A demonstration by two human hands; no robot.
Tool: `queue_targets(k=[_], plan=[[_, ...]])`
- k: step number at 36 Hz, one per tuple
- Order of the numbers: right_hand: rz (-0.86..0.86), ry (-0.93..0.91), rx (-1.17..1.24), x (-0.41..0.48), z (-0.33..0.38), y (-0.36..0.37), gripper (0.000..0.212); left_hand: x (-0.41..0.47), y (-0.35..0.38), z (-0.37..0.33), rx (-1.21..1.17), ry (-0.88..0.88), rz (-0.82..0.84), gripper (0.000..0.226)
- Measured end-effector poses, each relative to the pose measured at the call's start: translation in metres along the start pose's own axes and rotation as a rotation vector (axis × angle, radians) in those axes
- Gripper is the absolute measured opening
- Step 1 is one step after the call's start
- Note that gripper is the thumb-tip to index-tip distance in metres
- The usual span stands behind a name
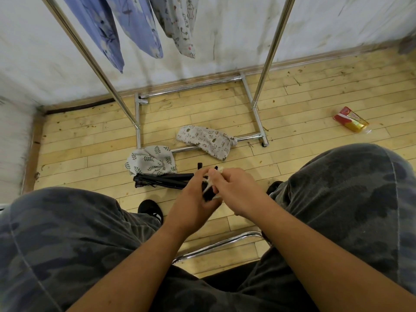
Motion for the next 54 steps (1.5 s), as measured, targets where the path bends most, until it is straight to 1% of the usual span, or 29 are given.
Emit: queue_targets(k=[2, 4, 7, 11, 15, 20, 24, 28, 31, 34, 37, 38, 40, 43, 45, 46, 48, 51, 54], plan=[[0.000, 0.011, 0.033, 0.002, -0.001, -0.001, 0.047, 0.001, -0.001, 0.002, -0.020, -0.027, -0.012, 0.075], [0.026, 0.033, 0.084, 0.001, -0.002, -0.002, 0.046, 0.001, -0.002, 0.004, -0.029, -0.044, -0.021, 0.084], [0.060, 0.063, 0.151, 0.000, -0.002, -0.001, 0.048, 0.002, -0.003, 0.005, -0.044, -0.050, -0.030, 0.091], [0.152, 0.053, 0.325, 0.001, -0.001, 0.003, 0.051, 0.004, -0.001, 0.011, -0.055, -0.049, -0.040, 0.098], [0.243, 0.032, 0.417, -0.002, 0.003, 0.006, 0.055, 0.006, 0.003, 0.029, -0.024, -0.063, -0.052, 0.085], [0.243, 0.028, 0.475, 0.001, 0.000, 0.004, 0.044, 0.009, 0.003, 0.038, 0.002, -0.067, -0.044, 0.086], [0.279, 0.019, 0.528, 0.000, 0.000, 0.006, 0.033, 0.007, 0.004, 0.027, -0.020, -0.008, -0.011, 0.056], [0.343, 0.012, 0.541, -0.001, 0.000, 0.008, 0.032, 0.007, 0.005, 0.018, -0.103, 0.023, 0.014, 0.040], [0.384, 0.005, 0.523, 0.000, -0.002, 0.009, 0.030, 0.007, 0.003, 0.012, -0.113, 0.038, 0.008, 0.036], [0.379, -0.021, 0.483, 0.003, -0.005, 0.010, 0.033, 0.005, 0.003, 0.012, -0.111, 0.036, 0.001, 0.035], [0.394, -0.024, 0.458, 0.002, -0.006, 0.010, 0.026, 0.005, 0.003, 0.013, -0.135, 0.030, -0.001, 0.047], [0.408, -0.025, 0.451, 0.001, -0.005, 0.011, 0.023, 0.004, 0.002, 0.013, -0.143, 0.021, -0.001, 0.047], [0.430, -0.024, 0.446, -0.001, -0.004, 0.010, 0.020, 0.005, 0.002, 0.014, -0.134, 0.000, -0.004, 0.038], [0.440, -0.003, 0.436, -0.002, -0.003, 0.009, 0.024, 0.008, 0.003, 0.013, -0.097, 0.019, 0.022, 0.027], [0.431, 0.005, 0.412, -0.003, -0.003, 0.009, 0.022, 0.010, 0.005, 0.007, -0.097, 0.067, 0.047, 0.018], [0.426, 0.012, 0.401, -0.003, -0.004, 0.009, 0.028, 0.009, 0.005, 0.003, -0.092, 0.097, 0.053, 0.016], [0.424, 0.038, 0.411, -0.002, -0.005, 0.011, 0.039, 0.007, 0.005, -0.001, -0.073, 0.132, 0.067, 0.024], [0.445, 0.082, 0.475, -0.005, -0.005, 0.011, 0.032, 0.004, 0.005, 0.000, -0.076, 0.110, 0.091, 0.046], [0.425, 0.086, 0.462, -0.006, -0.003, 0.011, 0.038, 0.005, 0.007, 0.002, -0.092, 0.097, 0.113, 0.055]])
Point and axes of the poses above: each hand's wrist, its own x-axis towards the middle knuckle, its own y-axis out of the palm, z = x × y, the point moved 5 cm from there along x, towards the middle knuckle, and after that the axes turned 7 degrees about y, right-handed, at the moved point
